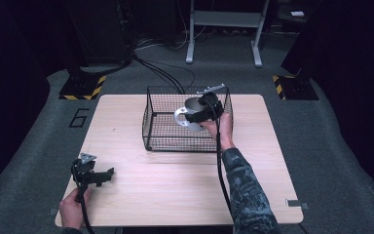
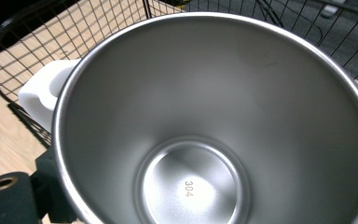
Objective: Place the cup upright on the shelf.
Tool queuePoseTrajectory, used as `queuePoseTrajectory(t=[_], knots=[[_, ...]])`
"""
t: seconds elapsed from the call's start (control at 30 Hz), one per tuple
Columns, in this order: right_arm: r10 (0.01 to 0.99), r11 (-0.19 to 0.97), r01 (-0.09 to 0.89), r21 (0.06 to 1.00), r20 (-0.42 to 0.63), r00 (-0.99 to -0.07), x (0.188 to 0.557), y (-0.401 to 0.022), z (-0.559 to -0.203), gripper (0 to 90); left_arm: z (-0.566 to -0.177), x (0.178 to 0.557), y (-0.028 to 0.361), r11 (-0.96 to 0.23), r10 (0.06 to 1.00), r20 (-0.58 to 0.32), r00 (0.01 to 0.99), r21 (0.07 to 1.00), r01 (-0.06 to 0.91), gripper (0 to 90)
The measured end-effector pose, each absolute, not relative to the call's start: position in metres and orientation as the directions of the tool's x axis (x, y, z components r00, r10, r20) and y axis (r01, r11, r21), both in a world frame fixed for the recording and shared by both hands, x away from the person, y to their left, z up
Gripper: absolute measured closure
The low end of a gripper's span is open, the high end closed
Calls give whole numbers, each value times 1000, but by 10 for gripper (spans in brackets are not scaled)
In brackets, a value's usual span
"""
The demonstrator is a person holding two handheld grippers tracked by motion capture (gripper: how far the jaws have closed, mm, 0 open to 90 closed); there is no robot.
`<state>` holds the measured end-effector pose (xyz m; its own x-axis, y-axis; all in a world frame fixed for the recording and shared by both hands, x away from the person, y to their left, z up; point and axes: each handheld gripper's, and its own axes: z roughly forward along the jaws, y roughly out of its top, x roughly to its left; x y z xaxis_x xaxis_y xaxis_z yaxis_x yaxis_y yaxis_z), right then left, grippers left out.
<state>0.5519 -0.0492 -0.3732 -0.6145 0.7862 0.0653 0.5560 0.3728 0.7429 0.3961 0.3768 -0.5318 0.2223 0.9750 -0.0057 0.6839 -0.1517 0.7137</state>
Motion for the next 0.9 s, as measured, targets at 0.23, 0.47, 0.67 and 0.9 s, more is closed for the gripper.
queuePoseTrajectory(t=[0.23,0.47,0.67,0.9], knots=[[802,365,594,717,82,-592,563,-46,-385,83,-532,396,377,-152,975,-6,222,714,684,0],[806,376,620,689,86,-585,573,-44,-397,82,-532,396,377,-152,975,-6,222,714,684,0],[812,381,641,666,90,-576,582,-41,-407,82,-532,396,377,-152,975,-6,222,714,684,0],[820,405,676,616,83,-567,597,-35,-417,82,-532,396,377,-152,975,-6,222,714,684,0]])
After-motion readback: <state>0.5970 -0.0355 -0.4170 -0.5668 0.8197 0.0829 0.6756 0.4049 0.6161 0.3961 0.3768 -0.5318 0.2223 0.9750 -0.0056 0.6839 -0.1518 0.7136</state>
